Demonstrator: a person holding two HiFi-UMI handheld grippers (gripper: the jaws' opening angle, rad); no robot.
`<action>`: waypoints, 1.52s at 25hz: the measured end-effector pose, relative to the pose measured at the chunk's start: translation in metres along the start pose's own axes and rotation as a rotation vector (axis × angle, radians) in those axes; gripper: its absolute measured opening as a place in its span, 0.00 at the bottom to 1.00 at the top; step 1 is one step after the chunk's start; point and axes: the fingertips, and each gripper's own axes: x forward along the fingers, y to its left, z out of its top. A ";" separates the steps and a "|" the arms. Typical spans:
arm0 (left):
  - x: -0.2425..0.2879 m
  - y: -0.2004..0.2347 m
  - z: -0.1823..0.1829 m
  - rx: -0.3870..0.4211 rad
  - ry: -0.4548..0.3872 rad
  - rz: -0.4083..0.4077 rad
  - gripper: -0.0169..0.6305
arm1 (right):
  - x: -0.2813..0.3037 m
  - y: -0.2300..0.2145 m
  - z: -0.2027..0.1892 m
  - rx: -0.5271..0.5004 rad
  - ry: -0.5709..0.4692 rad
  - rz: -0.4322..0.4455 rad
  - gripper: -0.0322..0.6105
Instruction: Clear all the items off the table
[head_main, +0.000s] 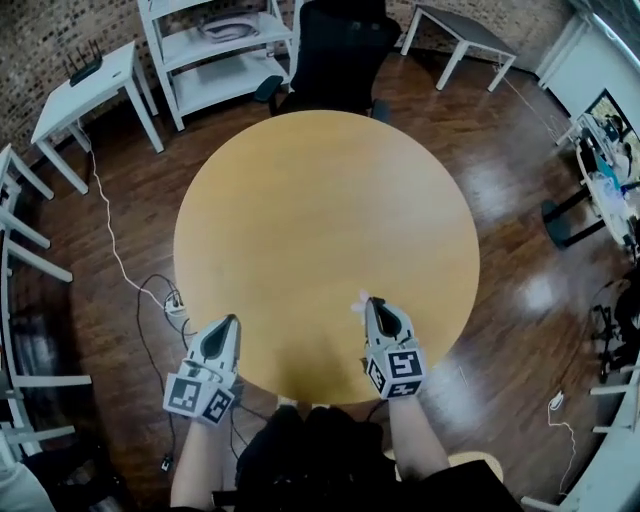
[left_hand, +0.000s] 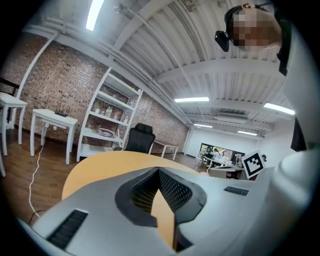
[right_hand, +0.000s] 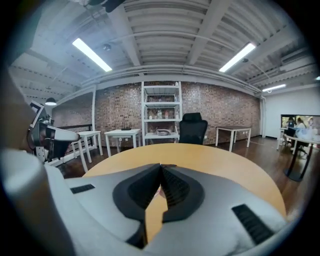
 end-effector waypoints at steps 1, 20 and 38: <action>0.013 -0.009 0.008 0.005 -0.016 -0.037 0.01 | -0.009 -0.010 0.010 0.000 -0.018 -0.033 0.05; 0.119 -0.304 0.003 -0.015 0.035 -0.902 0.01 | -0.337 -0.148 0.005 0.144 -0.315 -0.891 0.05; -0.066 -0.608 -0.087 -0.035 0.187 -1.446 0.01 | -0.715 -0.074 -0.108 0.223 -0.339 -1.431 0.05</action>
